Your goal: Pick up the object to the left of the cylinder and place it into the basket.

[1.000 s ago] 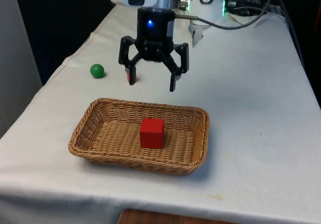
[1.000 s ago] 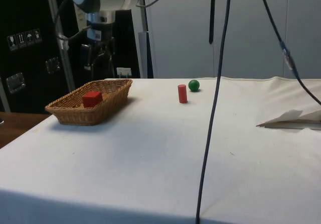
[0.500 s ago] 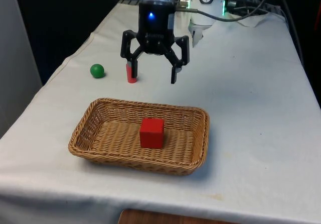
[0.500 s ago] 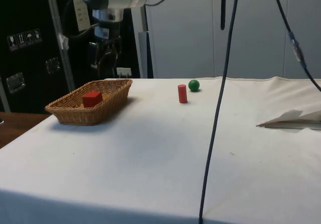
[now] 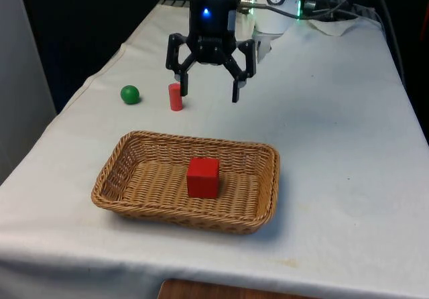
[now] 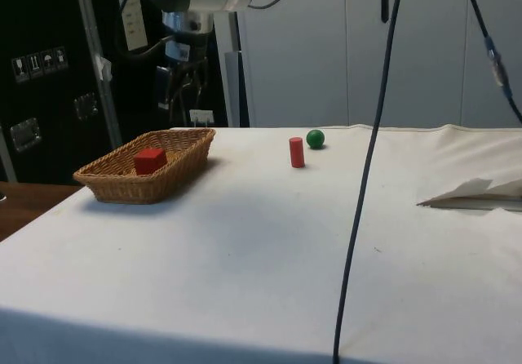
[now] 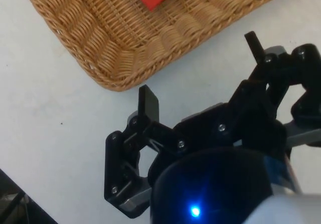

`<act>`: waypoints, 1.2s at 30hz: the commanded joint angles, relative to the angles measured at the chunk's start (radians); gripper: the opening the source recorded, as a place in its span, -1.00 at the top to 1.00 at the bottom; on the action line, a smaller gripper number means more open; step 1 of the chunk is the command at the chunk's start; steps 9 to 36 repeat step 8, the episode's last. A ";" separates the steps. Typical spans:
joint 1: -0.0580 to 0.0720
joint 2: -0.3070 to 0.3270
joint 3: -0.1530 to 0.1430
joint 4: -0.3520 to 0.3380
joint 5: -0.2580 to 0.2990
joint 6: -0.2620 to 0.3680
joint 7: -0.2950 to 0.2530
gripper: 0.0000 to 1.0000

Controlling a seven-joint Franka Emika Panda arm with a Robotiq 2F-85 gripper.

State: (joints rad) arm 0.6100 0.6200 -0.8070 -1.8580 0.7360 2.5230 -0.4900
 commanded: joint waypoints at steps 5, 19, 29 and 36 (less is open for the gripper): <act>0.025 -0.044 -0.002 -0.066 0.003 0.050 -0.017 -1.00; 0.017 -0.038 0.002 -0.056 0.000 0.038 -0.012 -1.00; 0.017 -0.038 0.002 -0.056 0.000 0.038 -0.012 -1.00; 0.017 -0.038 0.002 -0.056 0.000 0.038 -0.012 -1.00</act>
